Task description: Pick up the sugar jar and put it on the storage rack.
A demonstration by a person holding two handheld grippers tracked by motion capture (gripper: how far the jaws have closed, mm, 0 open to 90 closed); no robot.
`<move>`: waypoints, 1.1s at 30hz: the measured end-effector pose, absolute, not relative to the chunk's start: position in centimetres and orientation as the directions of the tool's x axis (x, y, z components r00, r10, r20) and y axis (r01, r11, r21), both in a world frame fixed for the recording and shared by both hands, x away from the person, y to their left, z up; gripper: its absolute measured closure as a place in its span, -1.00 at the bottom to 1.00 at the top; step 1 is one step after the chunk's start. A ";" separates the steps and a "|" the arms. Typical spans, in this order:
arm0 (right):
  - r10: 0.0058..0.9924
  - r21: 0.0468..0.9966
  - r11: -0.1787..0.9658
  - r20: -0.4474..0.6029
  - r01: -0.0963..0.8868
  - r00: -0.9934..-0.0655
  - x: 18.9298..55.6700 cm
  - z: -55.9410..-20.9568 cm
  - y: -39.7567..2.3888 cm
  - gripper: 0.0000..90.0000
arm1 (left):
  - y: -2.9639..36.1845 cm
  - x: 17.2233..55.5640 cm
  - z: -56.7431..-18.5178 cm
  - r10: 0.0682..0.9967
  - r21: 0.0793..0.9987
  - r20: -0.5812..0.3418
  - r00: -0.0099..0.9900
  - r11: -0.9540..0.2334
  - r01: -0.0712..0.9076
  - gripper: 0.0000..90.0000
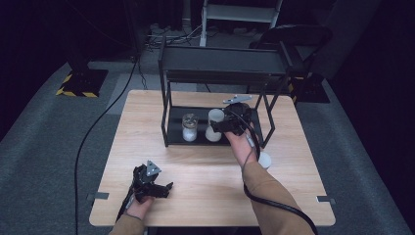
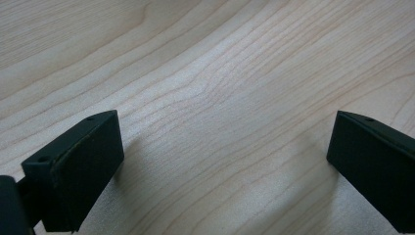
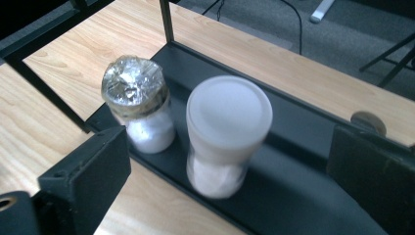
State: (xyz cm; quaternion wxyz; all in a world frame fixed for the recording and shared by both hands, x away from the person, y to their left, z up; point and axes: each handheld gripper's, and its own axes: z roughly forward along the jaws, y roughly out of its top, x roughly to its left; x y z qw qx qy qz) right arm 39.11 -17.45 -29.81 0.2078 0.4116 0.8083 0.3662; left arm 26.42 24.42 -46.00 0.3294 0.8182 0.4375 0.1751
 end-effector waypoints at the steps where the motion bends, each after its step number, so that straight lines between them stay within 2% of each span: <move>1: 0.818 0.766 0.388 -0.030 0.513 -0.575 38.9 -29.7 -17.8 -0.97 | 24.4 26.4 -46.0 0.832 0.693 -0.002 0.555 -0.399 0.601 -1.00; 7: 0.821 0.779 0.354 0.006 0.517 -0.571 37.3 -29.2 -20.2 -0.99 | 24.4 26.4 -46.0 0.833 0.693 -0.002 0.554 -0.398 0.602 -1.00; 25: 0.774 0.811 0.401 -0.052 0.426 -0.630 33.1 -28.7 -25.8 -1.00 | 24.4 26.4 -46.0 0.833 0.693 -0.002 0.553 -0.398 0.601 -1.00; 33: 0.768 0.815 0.396 -0.042 0.423 -0.639 31.5 -28.6 -27.9 -1.00 | 24.3 26.4 -46.0 0.834 0.694 -0.003 0.552 -0.395 0.602 -1.00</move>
